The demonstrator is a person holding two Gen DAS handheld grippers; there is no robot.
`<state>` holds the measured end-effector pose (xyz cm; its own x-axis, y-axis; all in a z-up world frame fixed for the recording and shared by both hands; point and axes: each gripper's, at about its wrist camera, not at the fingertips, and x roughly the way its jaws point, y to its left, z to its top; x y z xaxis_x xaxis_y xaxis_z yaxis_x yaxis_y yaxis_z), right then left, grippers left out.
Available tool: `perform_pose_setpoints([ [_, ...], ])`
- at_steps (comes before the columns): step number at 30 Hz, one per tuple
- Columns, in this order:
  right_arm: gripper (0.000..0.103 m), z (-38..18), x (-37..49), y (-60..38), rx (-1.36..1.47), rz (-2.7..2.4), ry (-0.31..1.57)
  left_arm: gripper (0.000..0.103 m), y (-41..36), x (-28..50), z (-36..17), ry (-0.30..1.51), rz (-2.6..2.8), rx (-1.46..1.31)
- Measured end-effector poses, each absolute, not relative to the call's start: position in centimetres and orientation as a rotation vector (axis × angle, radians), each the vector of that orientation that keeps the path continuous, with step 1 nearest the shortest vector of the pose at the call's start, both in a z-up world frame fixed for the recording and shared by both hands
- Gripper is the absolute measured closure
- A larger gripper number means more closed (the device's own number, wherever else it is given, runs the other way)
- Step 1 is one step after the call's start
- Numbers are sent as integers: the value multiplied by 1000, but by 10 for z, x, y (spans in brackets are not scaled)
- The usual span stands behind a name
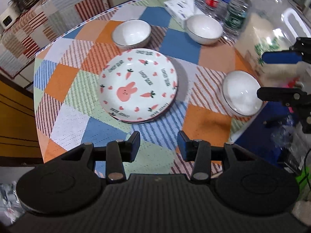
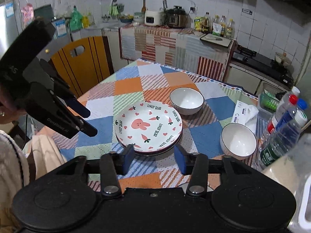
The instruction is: Organize plates and bowls
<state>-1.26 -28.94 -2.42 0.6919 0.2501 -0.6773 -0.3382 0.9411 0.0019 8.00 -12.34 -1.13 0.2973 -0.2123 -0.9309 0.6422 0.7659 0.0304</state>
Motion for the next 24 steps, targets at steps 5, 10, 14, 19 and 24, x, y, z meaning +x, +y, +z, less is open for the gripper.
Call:
perform_pose_setpoints([
  [5,38,-47,-32,-324,-57,292,701,56,-147,70,-15,1123,-651,482],
  [10,36,-78,-42,-345,-35,215,722,51,-172,69,-34,1123,-727,443],
  [14,36,-103,-39,-356,-44,129,771,47,-194,74,-55,1115,-774,421],
  [19,36,-133,-33,-369,-8,40,841,43,-215,82,-79,1114,-822,345],
  [24,36,-154,-28,-383,99,-20,887,41,-229,95,-105,1150,-808,226],
])
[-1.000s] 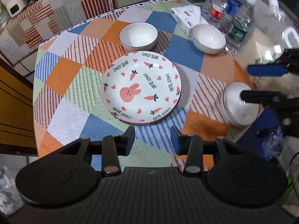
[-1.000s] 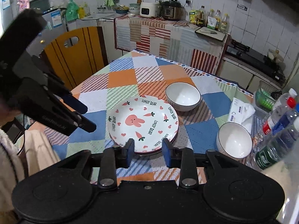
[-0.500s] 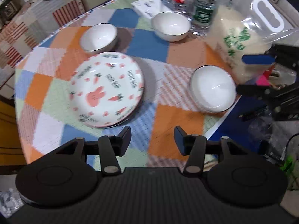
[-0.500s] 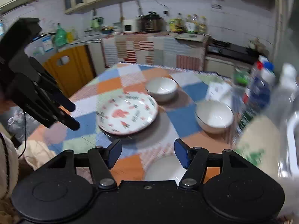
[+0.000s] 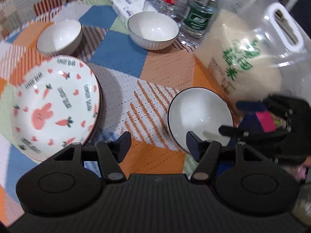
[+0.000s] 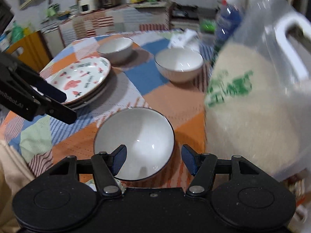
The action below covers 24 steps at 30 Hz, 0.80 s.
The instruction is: Organize plates and bowls
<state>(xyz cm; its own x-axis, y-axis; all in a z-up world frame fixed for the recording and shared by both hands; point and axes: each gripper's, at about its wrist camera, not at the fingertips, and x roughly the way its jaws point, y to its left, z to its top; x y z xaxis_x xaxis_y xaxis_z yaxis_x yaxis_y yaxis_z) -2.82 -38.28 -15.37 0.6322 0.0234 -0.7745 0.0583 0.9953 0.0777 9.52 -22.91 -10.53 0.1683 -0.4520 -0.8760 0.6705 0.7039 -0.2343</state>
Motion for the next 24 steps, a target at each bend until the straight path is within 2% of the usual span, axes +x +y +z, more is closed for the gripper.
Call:
perform_pose_setpoints([
  [9,36,-178,-18,-389,203,-63,944,41,-236,97,-153,1255,-780,113],
  [15,37,-191,-10,-392,257,-129,983,43,-235,96,-164,1225,-762,45],
  [16,41,-193,-10,-393,272,-137,983,45,-236,96,-165,1221,-769,37],
  [17,49,-193,-11,-393,284,-137,981,49,-236,96,-166,1220,-780,31],
  [18,55,-194,-11,-393,294,-138,977,58,-237,96,-168,1224,-793,24],
  [19,67,-194,-11,-393,309,-135,974,62,-239,95,-169,1231,-806,19],
  [20,73,-196,-11,-392,313,-140,974,72,-240,95,-169,1238,-821,16],
  [21,75,-196,-11,-391,307,-152,973,82,-241,93,-169,1244,-838,17],
  [22,79,-197,-10,-391,301,-162,974,83,-242,92,-168,1242,-856,18],
  [24,80,-196,-10,-391,320,-173,973,83,-245,88,-166,1228,-852,55],
])
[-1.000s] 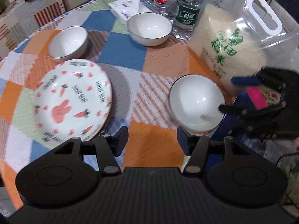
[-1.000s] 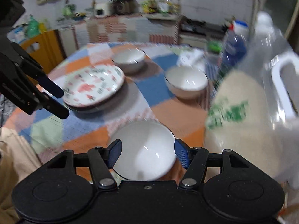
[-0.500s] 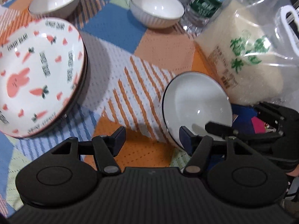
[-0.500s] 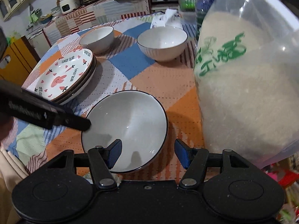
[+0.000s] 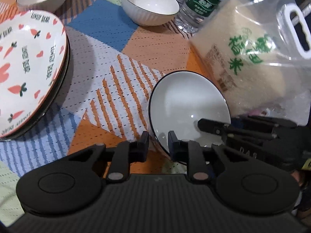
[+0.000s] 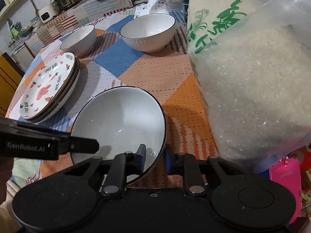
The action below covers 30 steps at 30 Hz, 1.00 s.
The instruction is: Organize plates and bowls
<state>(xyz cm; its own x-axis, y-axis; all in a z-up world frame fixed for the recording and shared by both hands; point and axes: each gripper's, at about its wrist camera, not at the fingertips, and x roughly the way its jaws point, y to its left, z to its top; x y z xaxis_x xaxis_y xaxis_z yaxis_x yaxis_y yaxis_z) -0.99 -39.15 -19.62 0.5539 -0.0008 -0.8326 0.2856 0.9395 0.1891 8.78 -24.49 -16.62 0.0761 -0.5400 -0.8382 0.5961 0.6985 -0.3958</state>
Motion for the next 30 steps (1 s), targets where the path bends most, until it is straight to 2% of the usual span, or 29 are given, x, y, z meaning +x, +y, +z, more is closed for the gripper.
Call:
perform_pose_setpoints([
  [8,82,-191,2,-384,371,-121,998,84,-220,97,-150,1252,-813,52],
  [16,82,-175,28,-354,292,-12,1009,84,-182,108,-142,1260,-721,-8],
  [30,82,-187,53,-333,248,65,1027,84,-157,121,-164,1325,-641,-40],
])
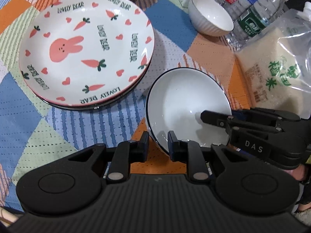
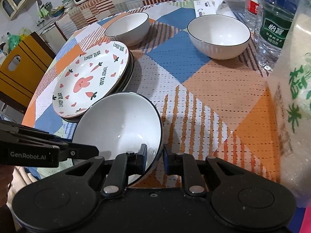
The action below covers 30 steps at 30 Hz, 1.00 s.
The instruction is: Organize plates and bowls
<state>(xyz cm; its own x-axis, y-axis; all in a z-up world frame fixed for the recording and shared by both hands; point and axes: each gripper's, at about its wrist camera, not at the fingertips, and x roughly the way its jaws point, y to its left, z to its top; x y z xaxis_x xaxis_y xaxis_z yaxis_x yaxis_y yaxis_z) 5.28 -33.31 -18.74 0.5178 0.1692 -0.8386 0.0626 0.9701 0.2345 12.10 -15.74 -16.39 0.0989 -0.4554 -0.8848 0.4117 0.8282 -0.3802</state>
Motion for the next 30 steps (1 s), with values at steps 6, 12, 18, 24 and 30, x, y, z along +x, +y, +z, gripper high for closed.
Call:
perform_pose_setpoints([
  [6,83,-191,53,-334,233,74,1009,84,-161,118,-168,1330,-642,-6],
  [12,80,-181,44,-338,208,98,966,82,-168,116,-156,1297,-646,70],
  [18,78,-148,31,-346,161,127,899,80,-166,116,-137,1246,-644,130],
  [24,66,-113,21,-345,50,146,819,80,-167,121,-119,1240,-644,149],
  [30,54,-84,12,-339,-55,166,731,77,-171,126,-98,1232,-645,182],
])
